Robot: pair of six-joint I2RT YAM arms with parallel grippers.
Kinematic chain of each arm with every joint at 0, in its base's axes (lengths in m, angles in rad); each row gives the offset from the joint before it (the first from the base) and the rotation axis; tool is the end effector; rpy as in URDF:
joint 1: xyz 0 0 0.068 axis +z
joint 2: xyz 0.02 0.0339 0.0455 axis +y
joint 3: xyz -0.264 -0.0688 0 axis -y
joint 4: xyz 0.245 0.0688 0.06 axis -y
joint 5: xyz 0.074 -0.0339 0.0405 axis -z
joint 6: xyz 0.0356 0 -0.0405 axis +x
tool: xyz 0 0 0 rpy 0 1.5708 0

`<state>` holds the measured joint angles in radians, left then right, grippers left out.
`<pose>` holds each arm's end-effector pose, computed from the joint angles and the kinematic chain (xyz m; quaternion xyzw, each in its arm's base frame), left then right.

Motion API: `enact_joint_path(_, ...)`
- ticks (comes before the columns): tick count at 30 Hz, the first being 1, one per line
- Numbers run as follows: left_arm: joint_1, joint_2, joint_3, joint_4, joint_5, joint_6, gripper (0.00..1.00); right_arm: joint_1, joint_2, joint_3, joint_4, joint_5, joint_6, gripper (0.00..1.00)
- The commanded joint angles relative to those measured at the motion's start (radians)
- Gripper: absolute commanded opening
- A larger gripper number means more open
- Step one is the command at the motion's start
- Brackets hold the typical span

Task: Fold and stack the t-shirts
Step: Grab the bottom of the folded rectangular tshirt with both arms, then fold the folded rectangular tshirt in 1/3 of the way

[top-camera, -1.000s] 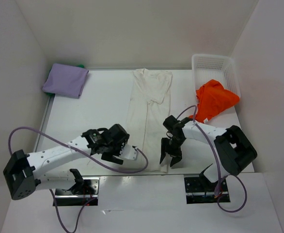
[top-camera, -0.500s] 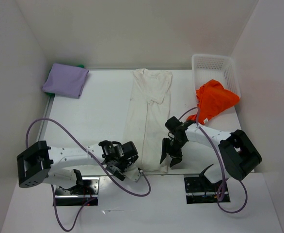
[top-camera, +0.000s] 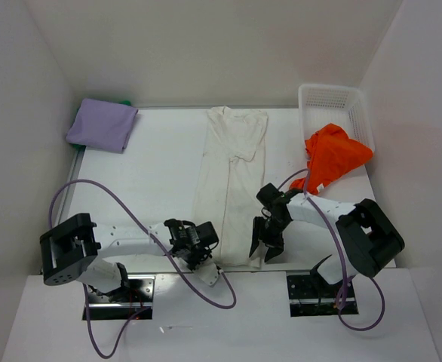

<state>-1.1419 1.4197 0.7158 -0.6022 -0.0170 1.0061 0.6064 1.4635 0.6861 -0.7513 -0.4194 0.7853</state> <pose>0.0981 -0.2130 0.1559 0.8709 0.4734 -0.0005 0.1322 0.1667 0.1333 0.1405 -0.0830 -0.9744 -0.1729 0.1176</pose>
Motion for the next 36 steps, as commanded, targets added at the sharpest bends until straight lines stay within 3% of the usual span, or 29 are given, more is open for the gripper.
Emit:
enact_joint_path(1,-0.002,0.057,0.010,0.018,0.066,0.049,0.34,0.015,0.000,-0.019,0.026,0.001,0.002,0.59)
enact_joint_path(5,-0.002,0.058,0.020,0.018,0.066,0.039,0.12,0.035,0.000,-0.031,0.038,-0.024,0.011,0.59)
enact_joint_path(8,-0.002,0.058,0.020,0.018,0.055,0.005,0.00,0.035,0.020,-0.053,0.061,-0.068,0.011,0.56)
enact_joint_path(13,-0.002,0.048,0.030,0.036,0.034,-0.038,0.00,0.044,0.064,-0.063,0.095,-0.087,0.011,0.43)
enact_joint_path(19,0.007,0.039,0.040,0.047,0.023,-0.069,0.00,0.044,0.098,-0.039,0.113,-0.084,0.000,0.02)
enact_joint_path(24,0.105,0.019,0.109,0.056,-0.015,-0.109,0.00,0.044,0.089,0.084,0.024,0.001,-0.020,0.00)
enact_joint_path(31,0.350,0.045,0.281,0.047,-0.028,-0.149,0.00,-0.115,0.058,0.302,-0.108,0.047,-0.126,0.00)
enact_joint_path(36,0.473,0.197,0.495,0.082,-0.017,-0.169,0.00,-0.215,0.228,0.502,-0.117,0.047,-0.222,0.00)
